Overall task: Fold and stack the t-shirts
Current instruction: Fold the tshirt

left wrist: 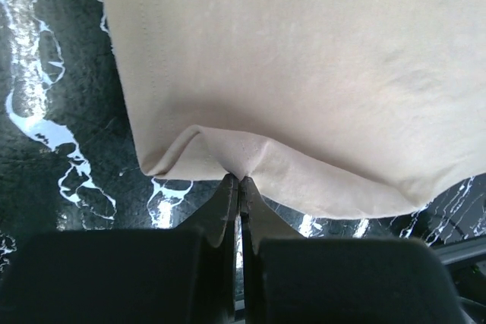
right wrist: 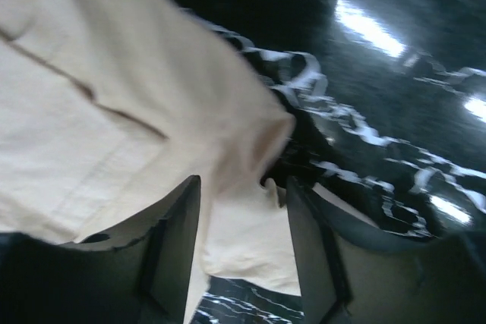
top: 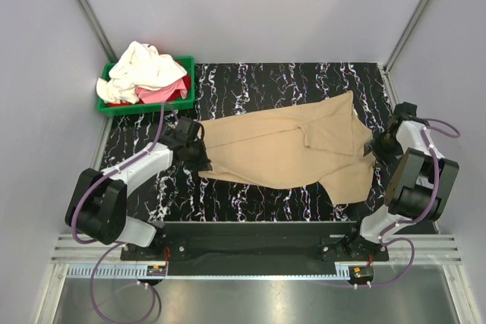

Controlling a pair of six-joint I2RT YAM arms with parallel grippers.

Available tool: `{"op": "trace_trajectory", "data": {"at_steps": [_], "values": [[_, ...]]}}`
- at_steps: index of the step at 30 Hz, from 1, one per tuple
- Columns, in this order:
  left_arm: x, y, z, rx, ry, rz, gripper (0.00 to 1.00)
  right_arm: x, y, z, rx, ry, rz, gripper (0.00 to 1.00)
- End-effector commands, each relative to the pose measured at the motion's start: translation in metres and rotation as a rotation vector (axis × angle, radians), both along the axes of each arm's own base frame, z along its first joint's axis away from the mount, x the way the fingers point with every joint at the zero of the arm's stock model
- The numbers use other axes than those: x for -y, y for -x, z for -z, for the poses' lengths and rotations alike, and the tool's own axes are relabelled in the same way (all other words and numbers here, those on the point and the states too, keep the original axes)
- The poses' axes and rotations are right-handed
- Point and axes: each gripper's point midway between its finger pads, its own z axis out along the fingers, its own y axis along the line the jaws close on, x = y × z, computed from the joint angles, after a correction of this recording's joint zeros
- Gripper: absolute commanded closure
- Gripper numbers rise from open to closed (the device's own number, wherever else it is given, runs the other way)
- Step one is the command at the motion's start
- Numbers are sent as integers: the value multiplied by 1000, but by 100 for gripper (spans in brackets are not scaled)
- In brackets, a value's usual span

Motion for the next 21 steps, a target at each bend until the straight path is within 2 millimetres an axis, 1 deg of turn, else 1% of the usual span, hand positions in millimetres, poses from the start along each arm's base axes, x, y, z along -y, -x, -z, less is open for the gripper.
{"op": "trace_trajectory", "data": {"at_steps": [1, 3, 4, 5, 7, 9, 11, 12, 13, 14, 15, 18, 19, 20, 21], "values": [[12, -7, -5, 44, 67, 35, 100, 26, 36, -14, -50, 121, 107, 43], [14, -6, -2, 47, 81, 40, 100, 34, 47, -15, -61, 115, 151, 42], [15, -5, 0, 46, 93, 45, 100, 33, 53, -14, -71, 100, 169, 42], [17, -5, 0, 50, 100, 49, 100, 29, 61, -9, -84, 79, 182, 42], [18, -4, 6, 50, 108, 54, 100, 24, 67, -9, -70, 45, 223, 42], [21, -5, 11, 49, 119, 63, 100, 22, 74, -9, -72, 48, 253, 42], [24, -4, 16, 36, 135, 76, 100, 15, 83, -5, -95, 29, 262, 43], [26, -6, 17, 41, 142, 80, 100, 7, 84, -4, -91, -6, 266, 43], [28, -5, 18, 35, 152, 85, 100, 2, 86, 0, -95, -28, 270, 43], [29, -4, 21, 30, 156, 87, 100, -5, 94, 11, -124, -57, 282, 43], [31, -6, 20, 38, 167, 90, 100, -11, 93, 16, -118, -88, 279, 44], [34, -5, 22, 33, 187, 95, 100, -19, 103, 34, -162, -116, 279, 45], [34, -4, 23, 33, 188, 96, 100, -17, 99, 39, -141, -111, 277, 45], [34, -4, 23, 35, 187, 97, 100, -19, 103, 47, -158, -117, 277, 46], [33, -5, 23, 36, 186, 94, 100, -21, 95, 49, -128, -139, 266, 49]]}}
